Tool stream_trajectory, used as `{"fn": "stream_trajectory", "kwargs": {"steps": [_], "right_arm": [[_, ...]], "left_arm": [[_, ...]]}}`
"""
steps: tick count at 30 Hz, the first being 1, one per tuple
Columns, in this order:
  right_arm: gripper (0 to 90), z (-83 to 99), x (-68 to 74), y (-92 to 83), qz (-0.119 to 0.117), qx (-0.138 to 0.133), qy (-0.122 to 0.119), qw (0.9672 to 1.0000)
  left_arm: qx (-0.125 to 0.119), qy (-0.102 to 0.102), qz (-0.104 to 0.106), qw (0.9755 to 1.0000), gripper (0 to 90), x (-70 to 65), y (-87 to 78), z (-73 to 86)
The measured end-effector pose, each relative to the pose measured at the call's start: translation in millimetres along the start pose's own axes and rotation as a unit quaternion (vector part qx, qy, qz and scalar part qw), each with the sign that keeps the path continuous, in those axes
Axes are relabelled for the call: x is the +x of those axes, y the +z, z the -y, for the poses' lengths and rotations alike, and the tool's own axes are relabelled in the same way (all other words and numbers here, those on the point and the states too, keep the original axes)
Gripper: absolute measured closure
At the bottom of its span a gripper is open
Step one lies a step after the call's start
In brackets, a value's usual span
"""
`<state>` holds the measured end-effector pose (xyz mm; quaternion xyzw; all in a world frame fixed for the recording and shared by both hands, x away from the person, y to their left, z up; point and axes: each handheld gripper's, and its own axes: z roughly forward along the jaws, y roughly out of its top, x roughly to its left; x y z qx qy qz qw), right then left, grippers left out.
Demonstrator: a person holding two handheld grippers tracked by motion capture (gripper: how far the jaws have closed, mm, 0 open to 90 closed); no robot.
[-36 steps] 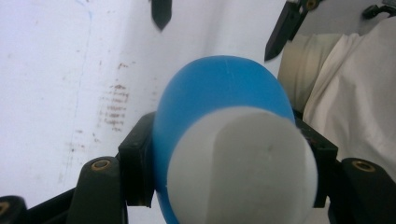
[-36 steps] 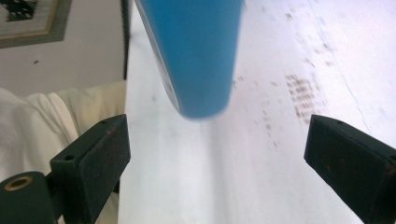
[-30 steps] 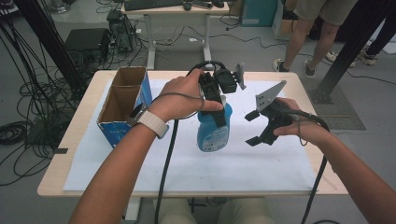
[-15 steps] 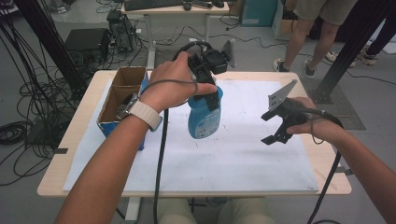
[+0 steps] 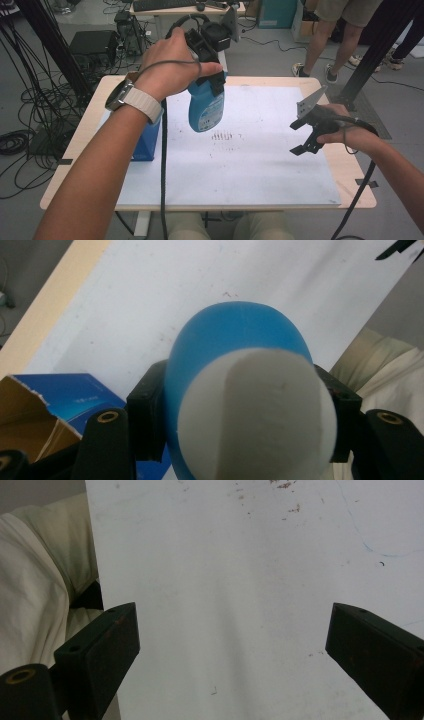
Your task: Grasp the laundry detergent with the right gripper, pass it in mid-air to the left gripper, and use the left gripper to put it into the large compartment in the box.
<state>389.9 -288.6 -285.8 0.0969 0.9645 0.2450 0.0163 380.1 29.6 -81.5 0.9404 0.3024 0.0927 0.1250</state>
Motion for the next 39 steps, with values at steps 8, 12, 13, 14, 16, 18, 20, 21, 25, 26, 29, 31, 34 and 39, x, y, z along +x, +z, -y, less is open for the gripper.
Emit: {"fn": "stream_trajectory", "kwargs": {"steps": [8, 12, 13, 14, 16, 18, 20, 21, 25, 26, 29, 31, 34, 39], "right_arm": [[6.4, 10.1, -0.6, -3.1, 0.001, 0.005, 0.005, 1.0000], [6.2, 14.7, -1.6, -3.8, 0.003, 0.005, 0.003, 1.0000], [6.2, 15.9, -1.6, -4.1, 0.004, 0.007, 0.002, 1.0000], [6.2, 16.8, -1.0, -3.8, 0.003, 0.003, 0.009, 0.9999], [6.0, 18.8, -1.3, -4.2, 0.004, 0.004, 0.009, 0.9999], [6.0, 21.2, -0.5, -3.7, 0.005, 0.003, 0.014, 0.9999], [6.0, 24.5, 2.0, -0.5, 0.006, -0.008, 0.030, 0.9995], [6.1, 25.0, 4.2, -1.3, 0.005, 0.003, 0.047, 0.9989], [6.0, 27.8, 2.9, -0.6, 0.005, 0.003, 0.049, 0.9988], [6.1, 29.1, 2.2, -0.6, 0.004, 0.002, 0.049, 0.9988], [6.0, 31.4, 1.5, 0.2, 0.005, 0.000, 0.053, 0.9986], [6.1, 33.0, 0.6, 1.6, 0.005, 0.002, 0.055, 0.9985], [6.0, 34.6, -0.3, 3.4, 0.002, 0.005, 0.052, 0.9986], [6.0, 35.3, -1.2, 5.0, 0.002, 0.006, 0.053, 0.9986]], "left_arm": [[-0.008, -0.048, -0.026, 0.9985, 37.4, 15.7, -30.1, 6.1], [-0.019, -0.077, -0.039, 0.9960, 37.4, 23.0, -41.4, 11.0], [-0.019, -0.083, -0.042, 0.9954, 37.4, 25.2, -44.6, 12.4], [-0.020, -0.088, -0.044, 0.9950, 37.4, 26.2, -46.1, 13.4], [-0.023, -0.106, -0.047, 0.9930, 37.4, 30.0, -50.3, 16.7], [-0.024, -0.116, -0.050, 0.9917, 37.4, 32.9, -53.1, 19.3], [-0.024, -0.131, -0.053, 0.9897, 37.4, 36.7, -56.8, 22.4], [-0.027, -0.138, -0.055, 0.9886, 37.4, 38.9, -58.2, 24.0], [-0.025, -0.161, -0.064, 0.9846, 37.4, 47.7, -64.4, 30.6], [-0.025, -0.164, -0.065, 0.9841, 37.5, 49.1, -65.2, 31.8], [-0.023, -0.179, -0.068, 0.9813, 37.4, 55.8, -69.1, 36.5], [-0.022, -0.197, -0.069, 0.9778, 37.4, 60.1, -71.1, 39.4], [-0.011, -0.213, -0.074, 0.9742, 37.4, 67.6, -72.6, 43.1], [0.015, -0.245, -0.083, 0.9660, 37.5, 82.2, -74.8, 49.7]]}}
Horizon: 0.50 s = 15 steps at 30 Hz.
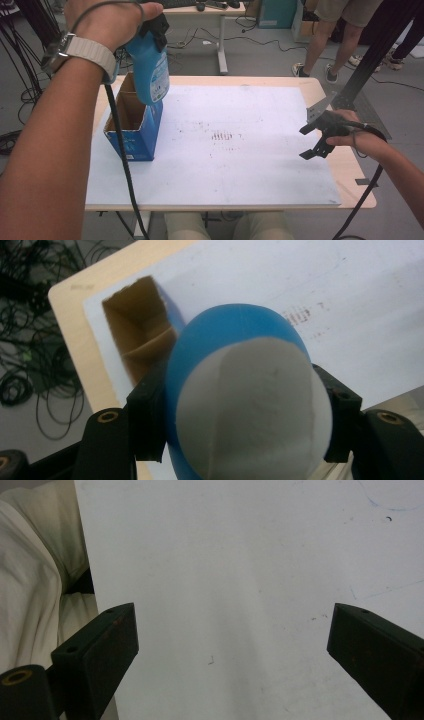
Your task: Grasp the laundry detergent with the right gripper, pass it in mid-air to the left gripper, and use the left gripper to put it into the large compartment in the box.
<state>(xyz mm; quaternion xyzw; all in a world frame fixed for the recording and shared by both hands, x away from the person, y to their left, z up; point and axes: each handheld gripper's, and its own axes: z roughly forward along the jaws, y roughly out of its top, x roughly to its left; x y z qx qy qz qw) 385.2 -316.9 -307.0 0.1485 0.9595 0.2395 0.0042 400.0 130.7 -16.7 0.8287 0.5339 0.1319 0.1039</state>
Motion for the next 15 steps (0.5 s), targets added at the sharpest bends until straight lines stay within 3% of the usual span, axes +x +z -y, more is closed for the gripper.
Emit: {"fn": "stream_trajectory", "kwargs": {"steps": [7, 8, 9, 15], "right_arm": [[6.1, -0.3, -2.0, 3.9, -0.003, 0.002, 0.002, 1.0000], [6.0, -0.8, -2.9, 5.5, -0.004, 0.001, -0.004, 1.0000], [6.0, -1.5, -6.1, 8.6, -0.004, -0.010, -0.029, 0.9995], [6.0, -4.4, -7.6, 11.9, -0.006, -0.007, -0.027, 0.9996]], "left_arm": [[0.028, -0.023, -0.006, 0.9993, 37.5, 17.5, 4.3, -0.3], [0.034, -0.025, -0.006, 0.9991, 37.5, 20.3, 4.8, -0.2], [0.037, -0.028, -0.004, 0.9989, 37.5, 23.0, 5.5, 0.0], [0.054, -0.043, -0.005, 0.9976, 37.5, 37.2, 10.9, 0.7]]}}
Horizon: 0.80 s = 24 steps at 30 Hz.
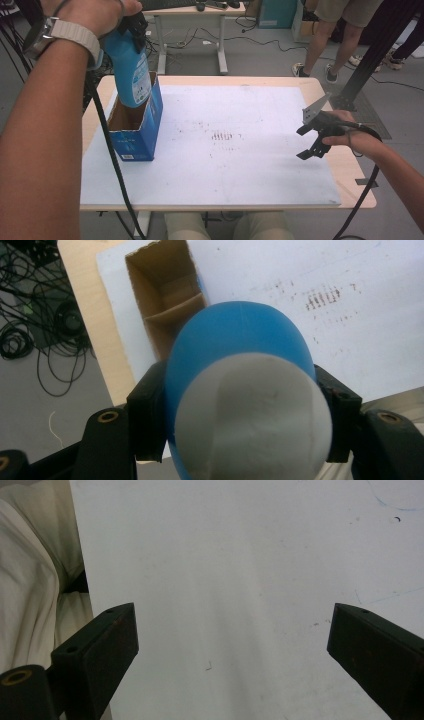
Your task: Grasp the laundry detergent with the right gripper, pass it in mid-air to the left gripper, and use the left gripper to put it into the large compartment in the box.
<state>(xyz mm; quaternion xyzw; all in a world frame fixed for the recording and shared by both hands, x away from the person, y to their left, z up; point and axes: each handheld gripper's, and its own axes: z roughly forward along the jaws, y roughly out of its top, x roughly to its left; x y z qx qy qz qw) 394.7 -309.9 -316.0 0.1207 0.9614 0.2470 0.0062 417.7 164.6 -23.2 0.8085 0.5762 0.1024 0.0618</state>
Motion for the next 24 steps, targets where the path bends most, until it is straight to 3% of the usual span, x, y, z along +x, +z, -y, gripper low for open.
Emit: {"fn": "stream_trajectory", "kwargs": {"steps": [8, 10, 11, 24], "right_arm": [[6.0, 0.2, -3.9, 2.1, 0.000, 0.003, 0.005, 1.0000], [6.0, 0.2, -4.1, 1.9, 0.002, 0.008, 0.014, 0.9999], [6.0, 0.2, -1.2, 0.5, 0.001, 0.021, 0.036, 0.9991], [5.9, 0.9, -3.7, 0.7, 0.003, 0.020, 0.040, 0.9990]], "left_arm": [[0.004, -0.021, 0.002, 0.9998, 37.5, 20.4, 11.1, 1.3], [0.005, -0.028, 0.003, 0.9996, 37.5, 25.4, 15.8, 1.8], [0.006, -0.031, 0.005, 0.9995, 37.5, 27.8, 18.4, 2.0], [0.009, -0.062, -0.005, 0.9980, 37.5, 47.0, 42.7, 4.4]]}}
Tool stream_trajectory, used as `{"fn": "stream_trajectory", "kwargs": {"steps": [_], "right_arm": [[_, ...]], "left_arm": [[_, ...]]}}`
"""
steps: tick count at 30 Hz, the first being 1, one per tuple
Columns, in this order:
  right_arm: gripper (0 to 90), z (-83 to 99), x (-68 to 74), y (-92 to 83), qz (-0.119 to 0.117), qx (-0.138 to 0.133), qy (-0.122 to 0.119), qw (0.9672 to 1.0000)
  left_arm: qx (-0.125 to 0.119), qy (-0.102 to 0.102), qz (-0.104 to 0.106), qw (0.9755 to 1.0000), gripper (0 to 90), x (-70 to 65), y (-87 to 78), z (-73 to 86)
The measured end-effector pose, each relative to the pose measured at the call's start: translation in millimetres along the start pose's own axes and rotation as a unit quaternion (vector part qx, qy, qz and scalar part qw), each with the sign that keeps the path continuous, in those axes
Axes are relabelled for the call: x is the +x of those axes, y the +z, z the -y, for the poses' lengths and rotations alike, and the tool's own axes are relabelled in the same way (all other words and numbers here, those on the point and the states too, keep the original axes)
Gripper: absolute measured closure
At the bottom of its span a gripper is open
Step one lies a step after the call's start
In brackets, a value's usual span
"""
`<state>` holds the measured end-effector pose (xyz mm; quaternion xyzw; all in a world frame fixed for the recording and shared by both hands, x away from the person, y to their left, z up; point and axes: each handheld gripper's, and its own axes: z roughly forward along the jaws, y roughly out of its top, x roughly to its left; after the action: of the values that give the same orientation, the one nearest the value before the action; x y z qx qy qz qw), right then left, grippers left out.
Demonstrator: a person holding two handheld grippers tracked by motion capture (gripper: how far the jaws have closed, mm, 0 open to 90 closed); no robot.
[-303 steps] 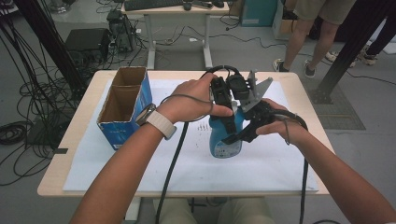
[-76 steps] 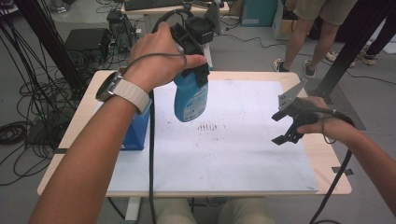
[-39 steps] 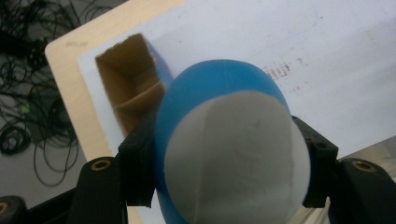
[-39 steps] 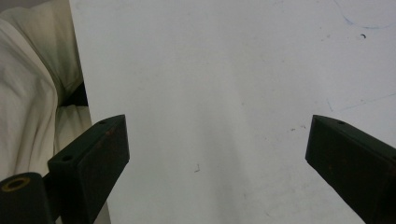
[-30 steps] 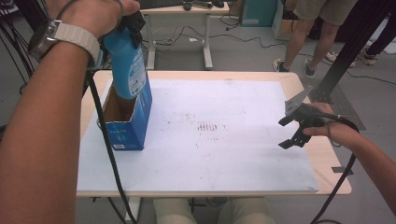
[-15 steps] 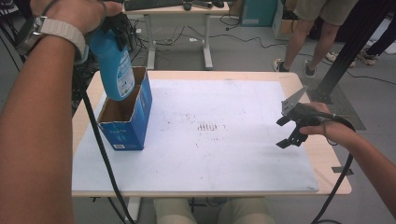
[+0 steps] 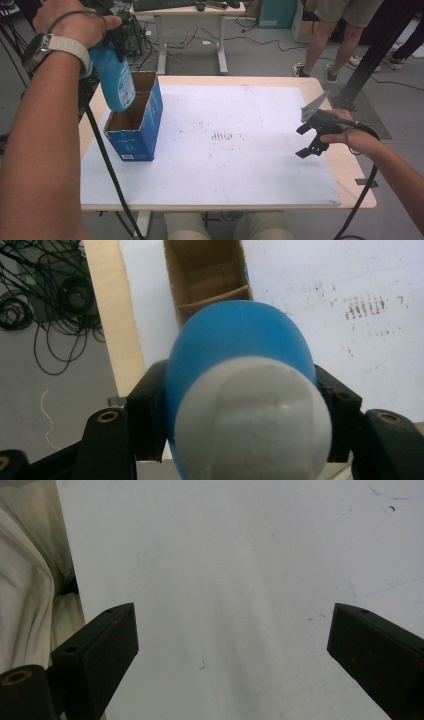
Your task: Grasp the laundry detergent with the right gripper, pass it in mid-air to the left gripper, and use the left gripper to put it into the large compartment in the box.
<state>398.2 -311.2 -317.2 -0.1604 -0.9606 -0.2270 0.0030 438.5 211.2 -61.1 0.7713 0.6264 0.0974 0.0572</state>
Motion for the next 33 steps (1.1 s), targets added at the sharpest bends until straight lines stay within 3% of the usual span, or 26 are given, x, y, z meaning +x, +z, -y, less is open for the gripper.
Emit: {"fn": "stream_trajectory", "kwargs": {"steps": [10, 18, 33], "right_arm": [[5.9, 3.7, -1.1, 0.1, 0.001, -0.002, 0.004, 1.0000], [6.0, 5.3, -1.3, 0.5, 0.001, -0.002, 0.006, 1.0000], [5.9, 6.1, -2.5, 0.7, 0.002, -0.005, 0.006, 1.0000]], "left_arm": [[-0.002, -0.022, -0.011, 0.9997, 37.5, 4.5, 15.7, -1.2], [0.004, -0.028, -0.017, 0.9995, 37.5, 5.4, 32.4, -2.1], [0.010, -0.040, -0.009, 0.9991, 37.5, 8.4, 67.2, 2.0]]}}
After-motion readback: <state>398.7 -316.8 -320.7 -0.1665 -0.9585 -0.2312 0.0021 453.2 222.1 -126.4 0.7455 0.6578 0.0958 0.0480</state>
